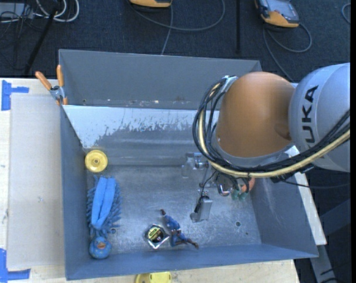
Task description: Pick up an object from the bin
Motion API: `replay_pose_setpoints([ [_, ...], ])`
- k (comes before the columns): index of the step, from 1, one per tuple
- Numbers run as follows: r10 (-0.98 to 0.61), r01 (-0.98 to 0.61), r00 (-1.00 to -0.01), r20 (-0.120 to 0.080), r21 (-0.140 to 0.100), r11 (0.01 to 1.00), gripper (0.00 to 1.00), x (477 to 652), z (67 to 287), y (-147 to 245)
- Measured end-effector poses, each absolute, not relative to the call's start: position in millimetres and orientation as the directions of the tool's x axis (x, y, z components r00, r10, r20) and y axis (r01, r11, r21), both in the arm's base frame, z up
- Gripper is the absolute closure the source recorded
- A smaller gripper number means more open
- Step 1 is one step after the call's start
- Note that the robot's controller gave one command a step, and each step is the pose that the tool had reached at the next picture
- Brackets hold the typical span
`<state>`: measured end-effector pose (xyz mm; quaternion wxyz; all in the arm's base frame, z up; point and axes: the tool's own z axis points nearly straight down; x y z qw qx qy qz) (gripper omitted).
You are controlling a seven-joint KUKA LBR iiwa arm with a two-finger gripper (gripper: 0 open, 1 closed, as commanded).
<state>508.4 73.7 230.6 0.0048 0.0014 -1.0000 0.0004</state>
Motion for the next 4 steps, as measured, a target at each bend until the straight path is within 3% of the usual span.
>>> replay_pose_setpoints([
  [1,0.000,0.000,-1.000,0.002,0.000,1.000,0.00,509.9,234.7,73.3],
  [2,-0.064,-0.064,-0.998,-0.003,0.001,0.998,0.00,485.2,187.1,73.2],
  [3,-0.212,-0.212,-0.977,0.001,0.000,0.977,0.00,483.1,143.2,66.9],
  [4,-0.135,-0.135,-0.991,0.004,-0.001,0.991,0.00,477.3,120.2,91.5],
])
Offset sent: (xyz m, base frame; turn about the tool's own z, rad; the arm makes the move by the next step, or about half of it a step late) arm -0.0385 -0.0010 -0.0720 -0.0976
